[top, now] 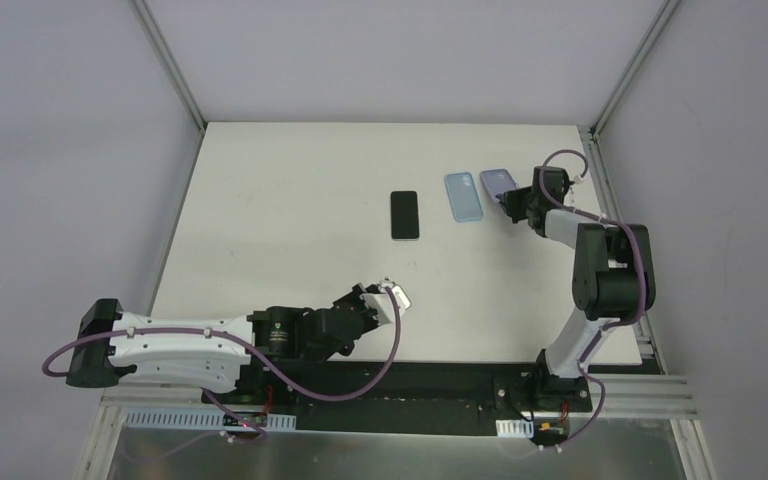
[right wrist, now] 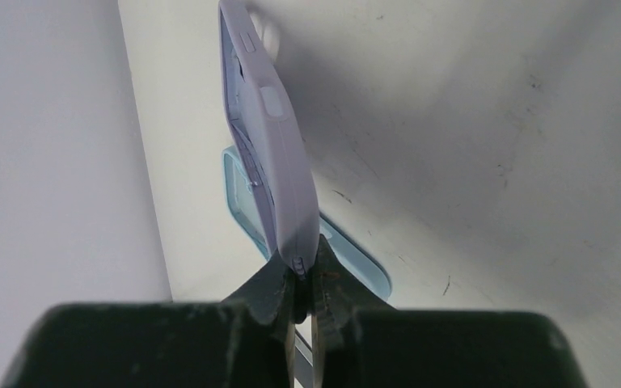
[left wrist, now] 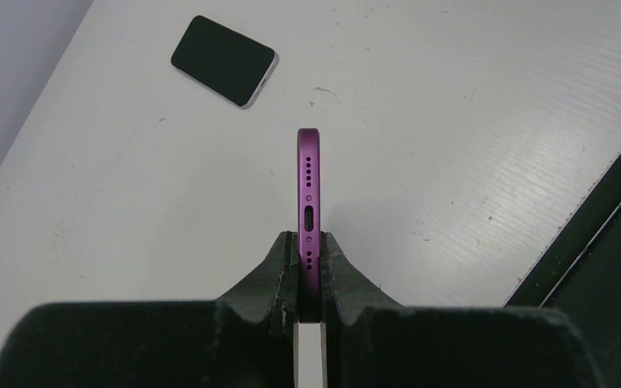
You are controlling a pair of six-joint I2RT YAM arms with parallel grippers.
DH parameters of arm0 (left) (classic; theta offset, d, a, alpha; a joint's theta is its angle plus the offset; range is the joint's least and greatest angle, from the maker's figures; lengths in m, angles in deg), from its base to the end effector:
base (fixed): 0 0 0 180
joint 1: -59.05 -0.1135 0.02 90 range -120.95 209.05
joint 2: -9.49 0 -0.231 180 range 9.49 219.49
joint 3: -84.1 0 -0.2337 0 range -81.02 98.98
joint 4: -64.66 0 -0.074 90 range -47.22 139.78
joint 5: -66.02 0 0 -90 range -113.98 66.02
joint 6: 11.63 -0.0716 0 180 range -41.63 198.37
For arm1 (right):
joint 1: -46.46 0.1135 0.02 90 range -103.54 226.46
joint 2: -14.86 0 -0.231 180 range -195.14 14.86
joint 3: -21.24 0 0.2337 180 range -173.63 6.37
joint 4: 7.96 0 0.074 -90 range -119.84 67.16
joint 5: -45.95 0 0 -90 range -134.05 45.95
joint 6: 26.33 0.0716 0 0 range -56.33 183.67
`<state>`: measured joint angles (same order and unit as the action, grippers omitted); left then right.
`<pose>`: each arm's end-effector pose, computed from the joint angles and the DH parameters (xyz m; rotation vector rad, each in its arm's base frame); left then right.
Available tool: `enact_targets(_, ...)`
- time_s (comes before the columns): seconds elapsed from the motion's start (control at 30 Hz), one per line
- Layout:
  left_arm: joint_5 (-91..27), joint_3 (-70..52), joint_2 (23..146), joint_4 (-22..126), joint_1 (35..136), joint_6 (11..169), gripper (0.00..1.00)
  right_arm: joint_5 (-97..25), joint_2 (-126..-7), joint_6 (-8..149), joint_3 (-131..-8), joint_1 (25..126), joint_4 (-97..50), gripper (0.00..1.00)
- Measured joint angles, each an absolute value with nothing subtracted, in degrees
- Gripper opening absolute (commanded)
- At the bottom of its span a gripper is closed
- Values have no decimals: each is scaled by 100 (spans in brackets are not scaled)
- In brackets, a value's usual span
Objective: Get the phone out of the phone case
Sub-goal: Place the phone case at the center of the board.
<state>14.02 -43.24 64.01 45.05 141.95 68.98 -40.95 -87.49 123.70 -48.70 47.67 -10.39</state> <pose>0.0735 -0.2336 0.2463 1.0171 1.5695 -0.2400 0.3860 0.0120 0.1308 1.0801 1.9810 0.6528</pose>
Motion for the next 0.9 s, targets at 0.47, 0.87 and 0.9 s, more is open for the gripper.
enact_targets(0.47, 1240, -4324, 6429, 4538, 14195, 7019, 0, -3951, -8786, 12248, -4992, 5025, -1509, 42)
enact_targets(0.87, 1207, -4324, 6361, 4590, 14195, 7049, 0, -3953, -8491, 11998, -4971, 5073, -2324, 79)
enact_targets(0.9, 1207, -4324, 6353, 4590, 14195, 7049, 0, -3967, -8439, 11983, -4960, 5069, -2364, 79)
